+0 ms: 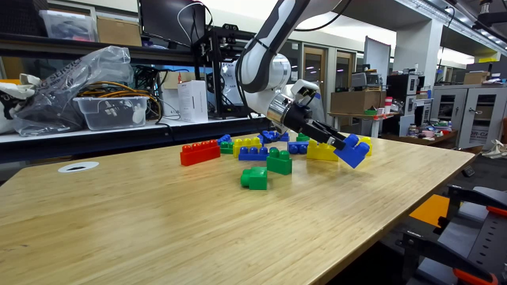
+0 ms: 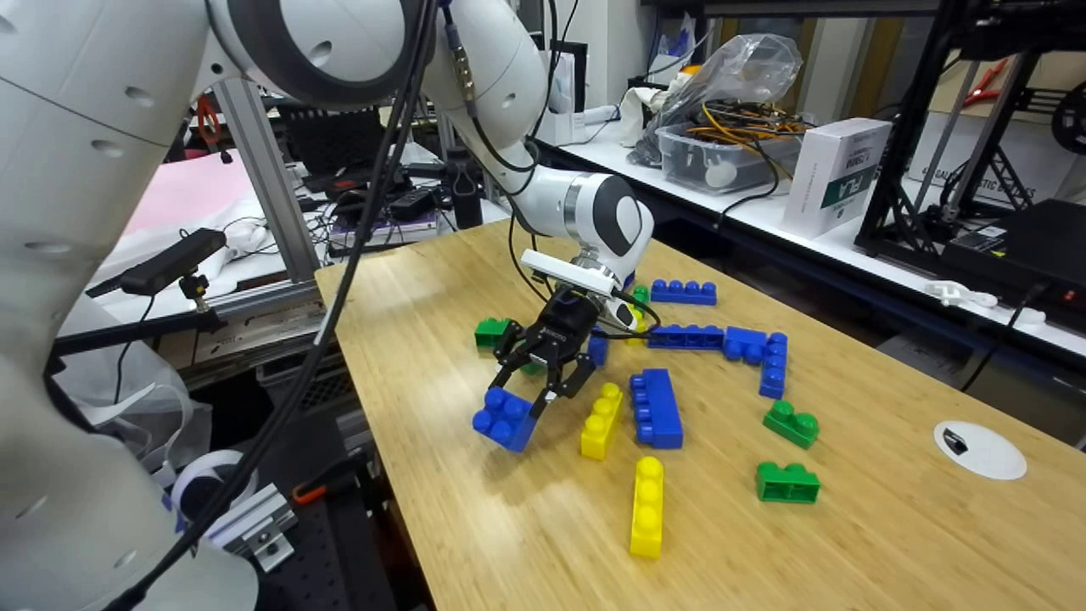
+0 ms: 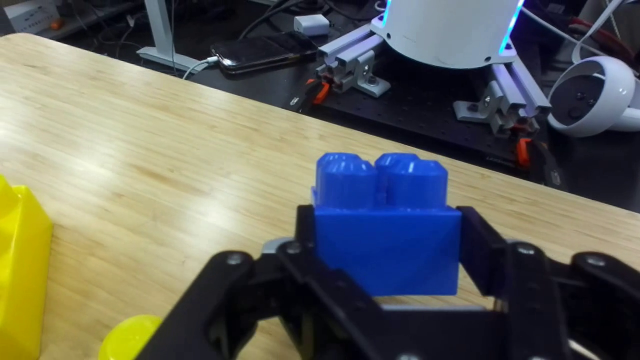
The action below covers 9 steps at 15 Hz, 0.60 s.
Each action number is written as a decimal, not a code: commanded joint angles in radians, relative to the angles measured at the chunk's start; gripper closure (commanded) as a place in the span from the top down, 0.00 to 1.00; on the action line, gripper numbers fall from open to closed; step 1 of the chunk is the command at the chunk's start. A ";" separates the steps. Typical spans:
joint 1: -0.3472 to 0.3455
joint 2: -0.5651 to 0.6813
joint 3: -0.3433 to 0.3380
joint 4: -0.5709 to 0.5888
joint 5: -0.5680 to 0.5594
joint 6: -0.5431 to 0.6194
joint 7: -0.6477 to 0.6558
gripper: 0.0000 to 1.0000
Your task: Move the blue square building block forward, place a green building block on top of the blue square block
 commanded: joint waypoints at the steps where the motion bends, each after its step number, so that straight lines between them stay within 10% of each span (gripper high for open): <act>1: 0.006 0.051 0.010 0.062 -0.030 -0.053 -0.011 0.44; 9: 0.042 0.130 0.014 0.132 -0.085 -0.090 -0.008 0.44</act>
